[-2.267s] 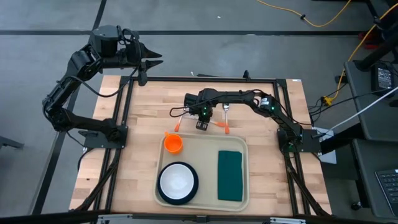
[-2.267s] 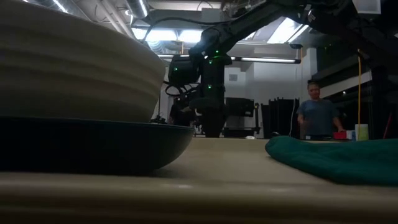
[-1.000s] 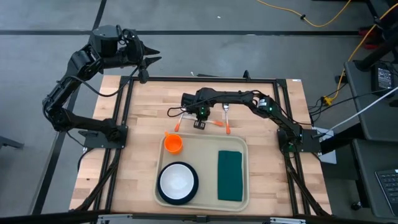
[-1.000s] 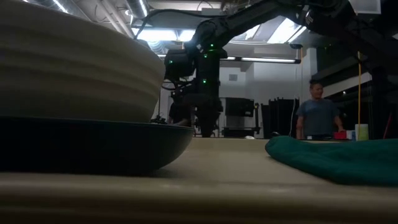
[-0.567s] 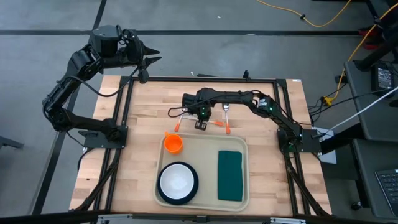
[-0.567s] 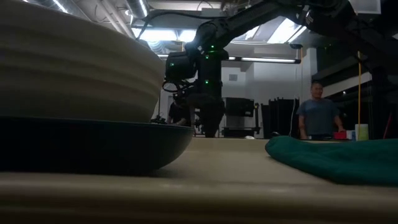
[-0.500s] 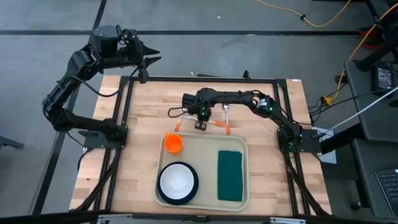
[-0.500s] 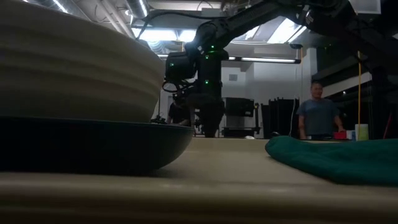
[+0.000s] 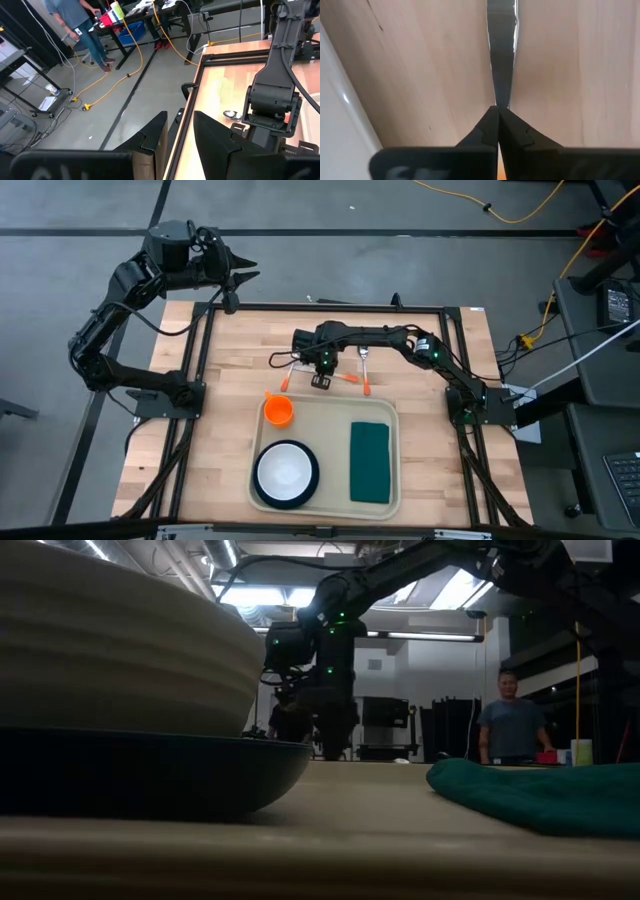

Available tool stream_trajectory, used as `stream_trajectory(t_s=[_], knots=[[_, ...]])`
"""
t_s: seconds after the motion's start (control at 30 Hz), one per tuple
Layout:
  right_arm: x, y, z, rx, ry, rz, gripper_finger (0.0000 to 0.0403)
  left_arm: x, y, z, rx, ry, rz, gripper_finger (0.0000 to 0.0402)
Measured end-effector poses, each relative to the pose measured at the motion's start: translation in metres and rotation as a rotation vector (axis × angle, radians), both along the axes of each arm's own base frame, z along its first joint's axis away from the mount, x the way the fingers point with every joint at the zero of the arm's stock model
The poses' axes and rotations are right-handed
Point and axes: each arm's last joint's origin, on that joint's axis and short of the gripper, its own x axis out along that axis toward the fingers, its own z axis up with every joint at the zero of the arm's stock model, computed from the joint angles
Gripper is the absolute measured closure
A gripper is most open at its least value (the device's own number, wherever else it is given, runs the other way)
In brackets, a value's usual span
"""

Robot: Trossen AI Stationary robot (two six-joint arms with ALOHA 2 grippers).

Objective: Set up tray
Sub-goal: Put the knife on the napkin

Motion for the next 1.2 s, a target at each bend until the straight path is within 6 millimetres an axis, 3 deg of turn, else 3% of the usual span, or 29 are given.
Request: stream_trajectory(t_s=[0.3, 1.2], knots=[[0.002, -0.003, -0.012, 0.047, 0.001, -0.008, 0.0394, 0.0, 0.0, 0.0, -0.014, -0.007, 0.004, 0.0313], [-0.007, -0.01, -0.016, 0.074, 0.089, -0.06, 0.0393, 0.0, 0.0, 0.0, -0.017, -0.008, 0.002, 0.0313]])
